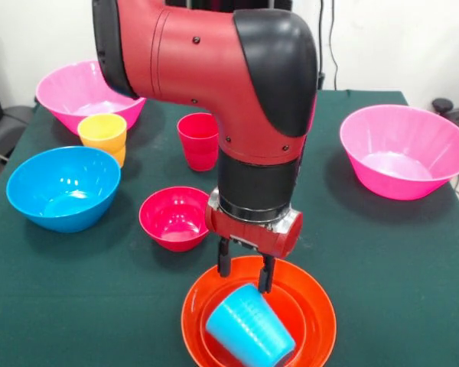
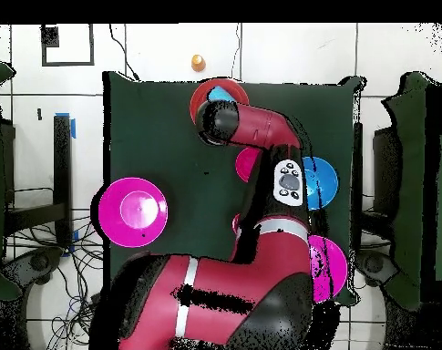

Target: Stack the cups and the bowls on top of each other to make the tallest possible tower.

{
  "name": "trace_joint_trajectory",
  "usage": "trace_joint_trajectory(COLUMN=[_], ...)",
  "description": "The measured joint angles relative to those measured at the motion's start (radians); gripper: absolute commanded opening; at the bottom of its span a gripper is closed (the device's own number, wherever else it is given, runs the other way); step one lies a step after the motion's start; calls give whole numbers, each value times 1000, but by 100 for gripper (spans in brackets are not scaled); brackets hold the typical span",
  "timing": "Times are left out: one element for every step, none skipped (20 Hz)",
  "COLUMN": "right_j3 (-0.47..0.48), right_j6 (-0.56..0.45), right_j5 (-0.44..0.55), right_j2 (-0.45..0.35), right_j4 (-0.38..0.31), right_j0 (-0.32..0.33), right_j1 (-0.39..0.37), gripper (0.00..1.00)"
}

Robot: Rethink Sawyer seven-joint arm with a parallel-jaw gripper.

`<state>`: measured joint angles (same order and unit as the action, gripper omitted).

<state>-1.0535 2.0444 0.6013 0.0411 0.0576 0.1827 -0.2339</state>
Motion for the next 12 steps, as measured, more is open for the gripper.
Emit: trace_joint_trajectory(right_j3=[-2,-3,-5,-8,-11,-16,-22,-25,-29,-40,-45,-50], right_j6=[0,0,0,0,0,0,0,0,0,-2,-4,-6], right_j5=[-2,-4,-7,-10,-16,-24,-38,-46,-56,-78,-85,-93], right_j2=[-7,-13,-21,-32,-43,-60,-83,-96,-111,-143,-155,-167], right_j4=[-6,-10,-18,-26,-34,-44,-58,-66,-74,-95,-103,-111], right_j0=[4,7,11,15,21,28,40,47,55,74,82,89], right_j1=[0,0,0,0,0,0,0,0,-1,-3,-4,-5], gripper=[100,100,100,100,100,100,100,100,100,100,100,100])
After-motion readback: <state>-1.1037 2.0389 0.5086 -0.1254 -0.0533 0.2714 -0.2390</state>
